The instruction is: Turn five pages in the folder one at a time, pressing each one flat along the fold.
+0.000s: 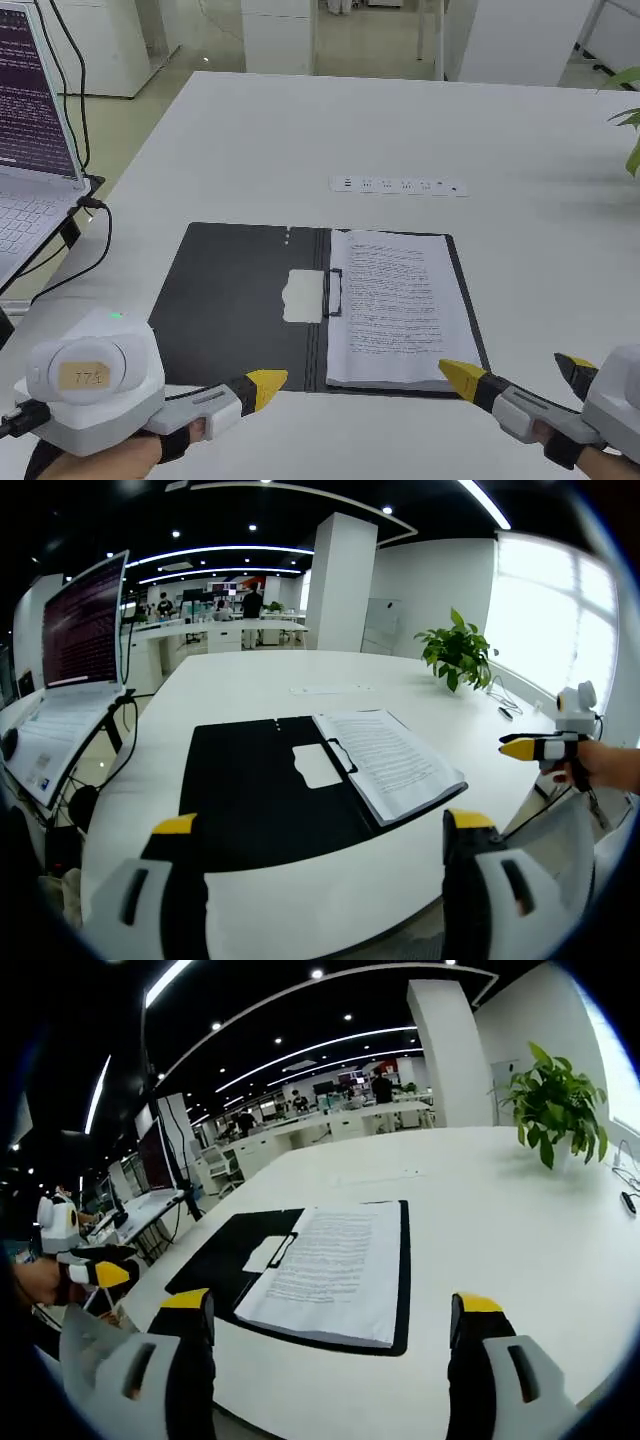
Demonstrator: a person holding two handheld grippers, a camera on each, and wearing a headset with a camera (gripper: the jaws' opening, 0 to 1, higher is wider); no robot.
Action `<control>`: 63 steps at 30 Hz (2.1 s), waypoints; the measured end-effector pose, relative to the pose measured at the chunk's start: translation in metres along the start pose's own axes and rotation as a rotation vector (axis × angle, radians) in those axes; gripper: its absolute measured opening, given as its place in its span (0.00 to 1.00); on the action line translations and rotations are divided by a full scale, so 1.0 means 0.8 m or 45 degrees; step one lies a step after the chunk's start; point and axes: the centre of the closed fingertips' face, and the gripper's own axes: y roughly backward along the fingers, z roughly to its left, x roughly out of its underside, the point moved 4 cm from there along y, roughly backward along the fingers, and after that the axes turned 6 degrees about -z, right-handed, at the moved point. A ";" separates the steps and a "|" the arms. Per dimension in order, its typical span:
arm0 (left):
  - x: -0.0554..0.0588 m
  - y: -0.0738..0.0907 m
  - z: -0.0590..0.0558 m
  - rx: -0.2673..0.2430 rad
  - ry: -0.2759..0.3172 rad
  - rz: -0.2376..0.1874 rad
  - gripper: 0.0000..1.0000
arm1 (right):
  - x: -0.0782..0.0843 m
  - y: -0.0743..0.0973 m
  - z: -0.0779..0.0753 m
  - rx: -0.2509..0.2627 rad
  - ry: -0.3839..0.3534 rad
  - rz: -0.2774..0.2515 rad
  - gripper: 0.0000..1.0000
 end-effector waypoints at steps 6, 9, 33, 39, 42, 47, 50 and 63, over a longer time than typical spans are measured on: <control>0.003 0.000 0.001 -0.003 0.000 0.006 0.99 | 0.001 0.000 0.001 0.007 -0.008 -0.004 1.00; 0.006 -0.001 0.001 -0.008 -0.008 0.025 0.99 | 0.001 0.001 -0.001 0.011 -0.009 0.004 1.00; -0.013 0.001 0.001 -0.018 -0.056 -0.020 0.99 | -0.008 -0.009 0.000 -0.007 -0.012 -0.013 1.00; -0.015 -0.001 0.003 -0.011 -0.072 -0.016 0.99 | -0.006 -0.006 -0.001 0.003 -0.034 -0.024 1.00; -0.020 -0.001 0.006 -0.015 -0.069 -0.022 0.99 | -0.003 -0.004 -0.002 0.007 -0.034 -0.019 1.00; -0.020 -0.004 0.008 -0.006 -0.075 -0.017 0.99 | -0.002 -0.002 -0.006 0.026 -0.060 -0.035 1.00; -0.019 -0.006 0.008 0.005 -0.083 -0.006 0.99 | -0.003 -0.001 -0.006 0.037 -0.066 -0.043 1.00; -0.014 -0.007 0.018 0.020 -0.071 0.005 0.99 | -0.001 -0.001 -0.007 0.068 -0.058 -0.032 1.00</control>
